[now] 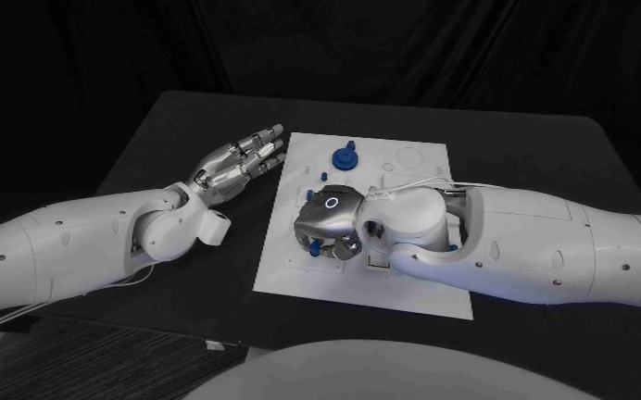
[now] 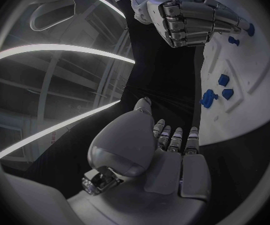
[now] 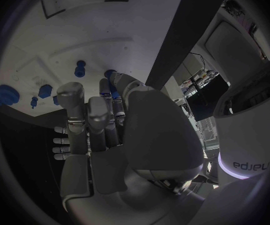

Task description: Assemble the parts on the task board

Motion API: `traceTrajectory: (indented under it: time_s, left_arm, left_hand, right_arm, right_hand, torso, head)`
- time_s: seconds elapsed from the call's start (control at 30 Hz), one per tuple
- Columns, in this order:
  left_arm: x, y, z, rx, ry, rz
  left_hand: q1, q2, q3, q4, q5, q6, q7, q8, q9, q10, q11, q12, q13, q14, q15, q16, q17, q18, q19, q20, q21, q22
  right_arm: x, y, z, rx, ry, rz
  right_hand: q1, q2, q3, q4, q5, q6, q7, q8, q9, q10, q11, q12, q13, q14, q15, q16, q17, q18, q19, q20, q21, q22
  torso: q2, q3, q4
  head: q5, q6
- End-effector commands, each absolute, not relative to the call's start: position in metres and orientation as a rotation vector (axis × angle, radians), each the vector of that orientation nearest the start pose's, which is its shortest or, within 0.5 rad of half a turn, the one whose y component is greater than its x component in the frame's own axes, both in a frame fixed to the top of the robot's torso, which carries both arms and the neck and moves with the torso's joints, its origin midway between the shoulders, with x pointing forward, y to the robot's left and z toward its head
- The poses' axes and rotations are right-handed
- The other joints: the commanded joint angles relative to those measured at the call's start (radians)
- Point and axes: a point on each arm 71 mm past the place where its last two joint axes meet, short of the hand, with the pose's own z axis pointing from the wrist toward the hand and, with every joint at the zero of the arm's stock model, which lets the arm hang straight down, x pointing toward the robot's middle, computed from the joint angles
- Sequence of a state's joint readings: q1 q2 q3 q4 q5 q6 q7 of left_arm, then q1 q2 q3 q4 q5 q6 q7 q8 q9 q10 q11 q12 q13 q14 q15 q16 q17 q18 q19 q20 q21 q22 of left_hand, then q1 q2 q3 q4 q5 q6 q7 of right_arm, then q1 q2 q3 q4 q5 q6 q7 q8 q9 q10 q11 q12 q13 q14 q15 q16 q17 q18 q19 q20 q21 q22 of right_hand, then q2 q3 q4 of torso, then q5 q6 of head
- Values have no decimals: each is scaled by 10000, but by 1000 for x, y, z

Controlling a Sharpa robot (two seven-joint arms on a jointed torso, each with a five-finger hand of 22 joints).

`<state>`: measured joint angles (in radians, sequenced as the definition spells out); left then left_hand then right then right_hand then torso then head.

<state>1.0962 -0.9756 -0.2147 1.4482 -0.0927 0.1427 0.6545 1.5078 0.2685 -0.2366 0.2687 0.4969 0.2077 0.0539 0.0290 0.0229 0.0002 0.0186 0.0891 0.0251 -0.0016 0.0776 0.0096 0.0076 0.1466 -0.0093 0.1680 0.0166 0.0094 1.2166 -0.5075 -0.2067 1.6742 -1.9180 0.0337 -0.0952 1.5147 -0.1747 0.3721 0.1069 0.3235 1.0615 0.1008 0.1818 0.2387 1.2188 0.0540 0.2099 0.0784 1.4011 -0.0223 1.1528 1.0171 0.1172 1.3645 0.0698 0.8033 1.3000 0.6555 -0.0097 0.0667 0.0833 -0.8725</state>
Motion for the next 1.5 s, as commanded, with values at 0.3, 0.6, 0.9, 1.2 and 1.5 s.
traceTrajectory:
  time_s: [0.3, 0.6, 0.9, 1.2, 1.5]
  left_arm:
    - [432, 278, -269, -10230, 15575, -18248]
    - [431, 278, -272, -10298, 15627, -18226]
    - [429, 278, -274, -10362, 15666, -18208]
    - [429, 279, -275, -10390, 15679, -18187]
    - [428, 281, -275, -10409, 15642, -18125]
  left_hand:
    - [102, 6, 310, -127, 116, 109, 23, 115, 85, 22, 80, 181, -75, 16, 132, -96, -76, 40, 106, 26, -153, -65]
    - [103, 8, 312, -127, 118, 123, 25, 118, 87, 22, 80, 190, -73, 16, 136, -96, -76, 40, 108, 29, -151, -60]
    - [107, 12, 317, -128, 120, 136, 32, 123, 89, 22, 82, 185, -74, 16, 150, -96, -76, 38, 109, 37, -151, -60]
    - [110, 14, 321, -131, 123, 147, 37, 127, 90, 22, 85, 188, -74, 16, 159, -96, -76, 36, 111, 43, -149, -56]
    - [112, 13, 323, -132, 126, 153, 40, 130, 91, 22, 86, 191, -73, 16, 163, -96, -76, 35, 110, 47, -150, -58]
  right_arm:
    - [376, -5, -231, -11046, 16880, 7084]
    - [378, -7, -232, -10879, 16949, 6876]
    - [379, -8, -233, -10802, 16992, 6771]
    - [380, -14, -229, -10363, 16625, 7006]
    - [383, -38, -202, -9457, 15330, 7673]
  right_hand:
    - [-94, 161, 130, -112, -484, -1023, -45, -551, 238, -567, 144, -500, -56, -425, 85, -467, -380, 182, -441, 156, -793, 893]
    - [-299, 77, 114, -104, -701, -1431, -293, -772, 170, -1087, 282, -653, -35, -592, 85, -576, -498, 251, -636, 191, -1152, 812]
    - [-414, 29, 77, -130, -829, -1573, -402, -845, 150, -1642, 348, -749, -7, -741, 76, -685, -614, 298, -787, 199, -1448, 752]
    - [-442, 42, -200, -279, -991, -2286, -677, -1118, -12, -2883, 447, -806, 28, -950, 164, -839, -781, 353, -984, 253, -1895, 667]
    - [-72, 98, -1188, -59, -1155, -3377, -1063, -1119, -452, -4864, 517, -535, -34, -1202, 210, -1012, -1008, 404, -1183, 347, -2441, 576]
  torso:
    - [-7, -2, 0]
    - [-4, -3, -3]
    - [-5, 2, -1]
    - [-8, 1, 2]
    - [-12, 1, 1]
  head:
    - [13, -2]
    - [-1, -2]
    - [-10, -2]
    - [18, -2]
    - [103, -2]
